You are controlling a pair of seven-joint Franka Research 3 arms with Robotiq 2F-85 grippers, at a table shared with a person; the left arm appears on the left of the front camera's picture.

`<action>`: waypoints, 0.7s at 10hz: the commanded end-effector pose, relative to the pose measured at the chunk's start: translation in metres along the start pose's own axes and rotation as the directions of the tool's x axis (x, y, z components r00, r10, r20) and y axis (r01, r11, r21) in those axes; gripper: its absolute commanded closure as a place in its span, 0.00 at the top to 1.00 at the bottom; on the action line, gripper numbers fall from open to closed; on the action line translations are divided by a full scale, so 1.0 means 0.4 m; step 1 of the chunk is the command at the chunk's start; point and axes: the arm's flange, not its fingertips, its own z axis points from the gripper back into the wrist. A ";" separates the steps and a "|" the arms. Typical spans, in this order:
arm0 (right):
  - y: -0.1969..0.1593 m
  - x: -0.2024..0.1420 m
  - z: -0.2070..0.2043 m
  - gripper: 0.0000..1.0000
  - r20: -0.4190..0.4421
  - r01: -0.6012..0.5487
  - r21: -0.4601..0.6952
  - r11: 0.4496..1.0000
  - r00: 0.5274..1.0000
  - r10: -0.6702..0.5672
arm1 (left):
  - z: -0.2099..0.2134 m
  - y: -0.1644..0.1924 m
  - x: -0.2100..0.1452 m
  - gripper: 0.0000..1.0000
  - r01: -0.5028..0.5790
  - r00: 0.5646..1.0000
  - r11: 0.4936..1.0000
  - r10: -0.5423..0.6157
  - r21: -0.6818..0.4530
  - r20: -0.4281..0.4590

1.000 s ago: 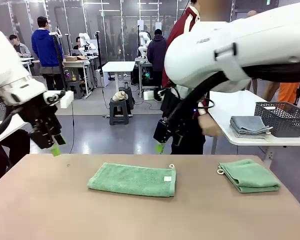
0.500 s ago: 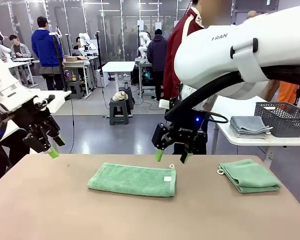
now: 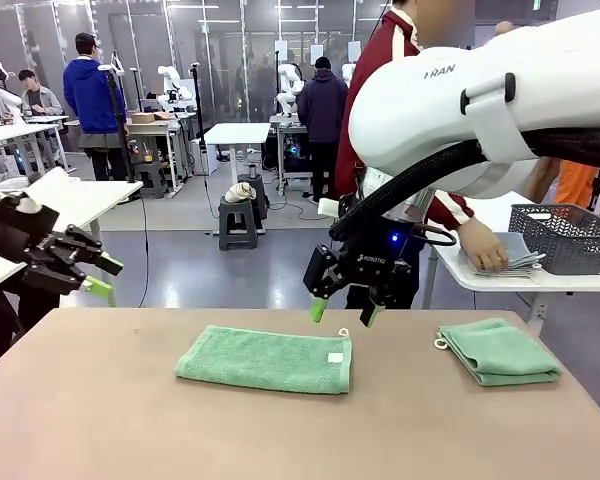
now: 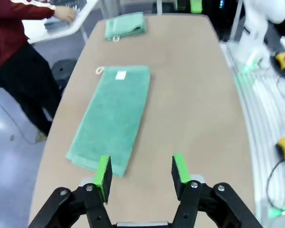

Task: Fold the towels and place them in the basket.
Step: When a person lays out a Towel with hook on the table, fold it in half twice.

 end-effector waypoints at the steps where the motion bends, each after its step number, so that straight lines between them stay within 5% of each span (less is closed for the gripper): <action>1: 0.000 -0.005 0.000 0.88 0.006 -0.004 -0.014 1.000 1.000 0.004 | 0.019 -0.010 -0.037 0.65 -0.072 0.991 0.996 0.077 -0.048 0.106; 7: -0.136 0.122 -0.135 0.88 0.130 0.350 -0.007 0.937 0.929 -0.346 | 0.027 -0.017 -0.040 0.65 -0.070 0.993 0.996 0.074 -0.045 0.095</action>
